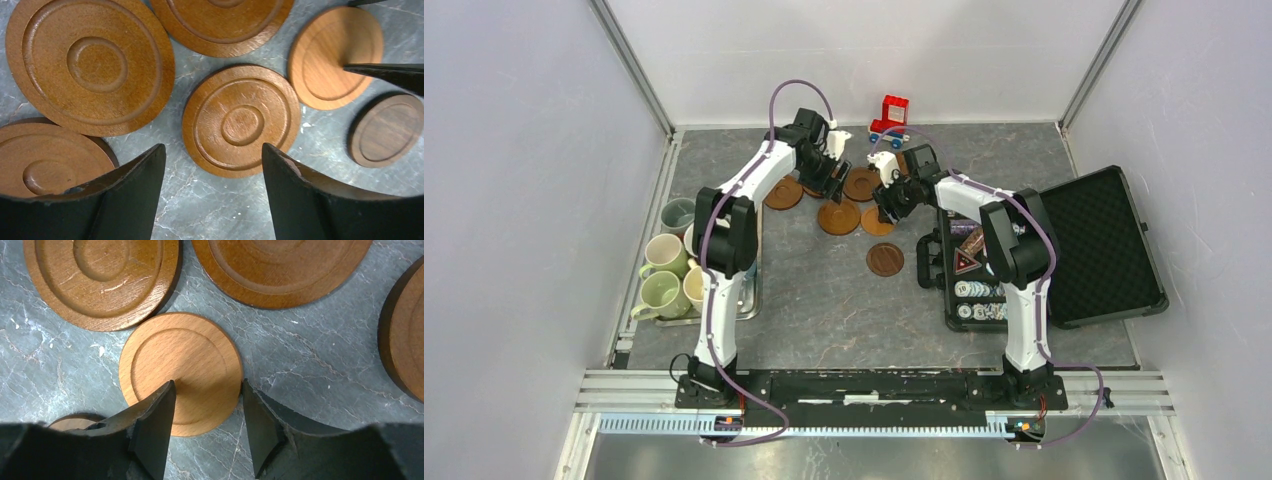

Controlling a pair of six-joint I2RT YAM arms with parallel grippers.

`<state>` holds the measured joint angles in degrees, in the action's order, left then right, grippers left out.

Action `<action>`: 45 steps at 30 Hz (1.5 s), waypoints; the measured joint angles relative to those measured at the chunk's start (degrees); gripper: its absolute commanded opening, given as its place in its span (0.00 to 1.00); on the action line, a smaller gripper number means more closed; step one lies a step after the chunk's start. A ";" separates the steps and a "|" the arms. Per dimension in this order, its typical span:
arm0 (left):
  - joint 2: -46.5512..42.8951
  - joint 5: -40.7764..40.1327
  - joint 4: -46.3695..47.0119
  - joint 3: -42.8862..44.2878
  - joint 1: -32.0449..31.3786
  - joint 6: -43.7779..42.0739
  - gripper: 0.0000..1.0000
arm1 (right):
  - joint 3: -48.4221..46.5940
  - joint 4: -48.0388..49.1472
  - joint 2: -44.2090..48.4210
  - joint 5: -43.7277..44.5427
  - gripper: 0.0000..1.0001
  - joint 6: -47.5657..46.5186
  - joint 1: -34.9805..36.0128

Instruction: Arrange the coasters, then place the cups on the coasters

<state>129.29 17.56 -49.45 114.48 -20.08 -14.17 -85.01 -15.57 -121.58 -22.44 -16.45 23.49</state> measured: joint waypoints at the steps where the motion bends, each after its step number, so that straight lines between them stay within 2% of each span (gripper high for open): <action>1: 0.31 -0.22 0.37 -0.07 0.00 0.04 0.74 | -0.09 0.13 -0.31 -0.42 0.55 0.02 -0.04; 10: 1.09 -3.19 3.91 -4.42 -1.16 -0.07 0.73 | 0.76 1.42 -0.26 -1.97 0.46 -0.59 -0.17; 15: 0.39 -5.40 6.19 -9.35 -2.58 -0.50 0.63 | 6.80 4.72 2.99 -3.74 0.45 -0.63 0.17; 20: -4.44 -5.49 9.46 -17.77 -2.78 -0.92 0.54 | 15.34 7.43 8.33 -5.20 0.45 -0.83 1.46; 27: -14.38 -5.55 11.13 -32.98 -2.78 -3.04 0.50 | 26.14 11.52 15.28 -6.91 0.44 -1.01 4.09; 36: -23.71 -6.99 12.22 -45.90 -2.78 -8.81 0.51 | 29.16 12.92 17.27 -7.82 0.49 -1.01 6.10; 42: -24.72 -7.30 8.35 -46.56 -2.71 -12.90 0.63 | 27.06 9.51 16.85 -9.05 0.57 -1.01 6.21; 45: -24.72 -6.49 4.48 -43.45 -1.97 -13.20 0.67 | 24.98 7.61 16.50 -10.14 0.60 -0.92 6.12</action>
<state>104.57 11.07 -44.97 71.02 -22.04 -27.38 -60.03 -7.97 -105.08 -32.58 -17.37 29.61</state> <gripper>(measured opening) 0.625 0.574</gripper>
